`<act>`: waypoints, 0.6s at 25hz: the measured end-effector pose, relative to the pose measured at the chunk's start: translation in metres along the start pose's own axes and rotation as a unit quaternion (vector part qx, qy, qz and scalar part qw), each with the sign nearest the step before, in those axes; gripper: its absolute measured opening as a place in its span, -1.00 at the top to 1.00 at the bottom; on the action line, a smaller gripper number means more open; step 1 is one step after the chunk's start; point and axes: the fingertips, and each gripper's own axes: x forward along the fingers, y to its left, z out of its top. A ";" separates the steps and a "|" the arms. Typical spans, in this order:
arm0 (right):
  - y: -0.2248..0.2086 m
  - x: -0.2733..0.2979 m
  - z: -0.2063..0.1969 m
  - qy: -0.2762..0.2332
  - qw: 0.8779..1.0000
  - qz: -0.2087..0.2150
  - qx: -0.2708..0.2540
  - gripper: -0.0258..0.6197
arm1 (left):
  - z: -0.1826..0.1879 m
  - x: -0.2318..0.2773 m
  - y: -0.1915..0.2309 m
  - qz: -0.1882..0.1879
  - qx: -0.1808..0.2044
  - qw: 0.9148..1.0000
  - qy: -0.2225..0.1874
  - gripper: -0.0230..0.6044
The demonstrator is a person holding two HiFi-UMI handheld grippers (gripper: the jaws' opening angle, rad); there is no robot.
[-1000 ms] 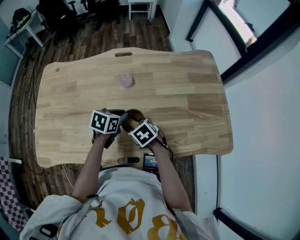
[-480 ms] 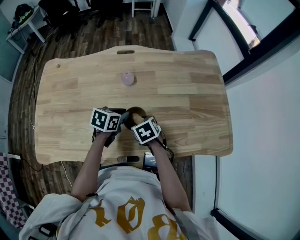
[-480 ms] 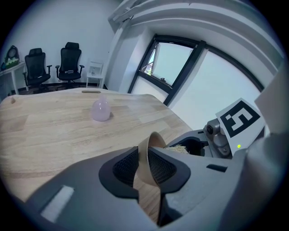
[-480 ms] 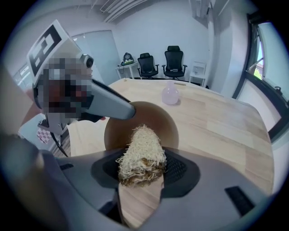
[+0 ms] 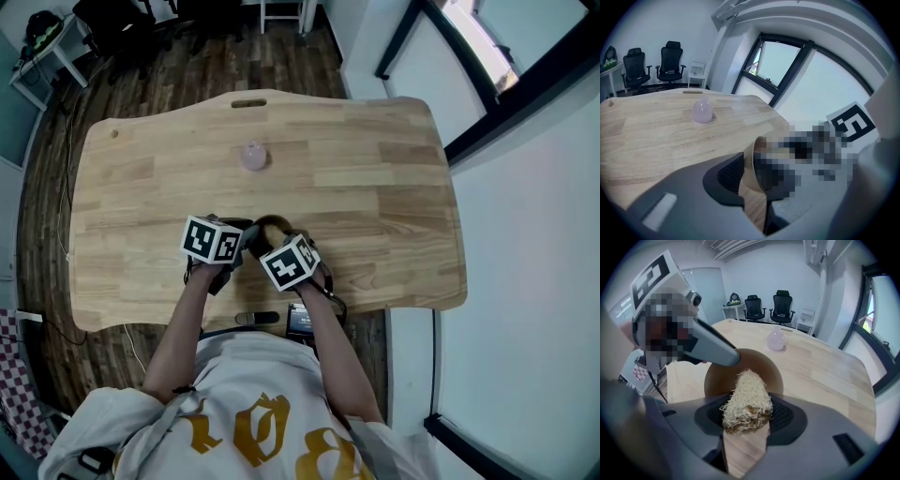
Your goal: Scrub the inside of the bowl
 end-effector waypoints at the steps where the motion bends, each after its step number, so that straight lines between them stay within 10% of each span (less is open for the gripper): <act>1: 0.000 0.001 0.000 0.005 1.000 -0.006 -0.013 0.31 | 0.001 0.000 -0.002 -0.003 0.001 1.000 0.000 0.75; 7: 0.007 0.004 0.006 0.007 0.991 -0.026 -0.133 0.31 | 0.006 0.005 -0.012 -0.014 0.004 1.000 -0.003 0.73; 15: 0.016 0.004 0.011 -0.011 0.988 0.001 -0.151 0.31 | 0.008 0.003 0.001 -0.019 -0.041 0.999 -0.025 0.73</act>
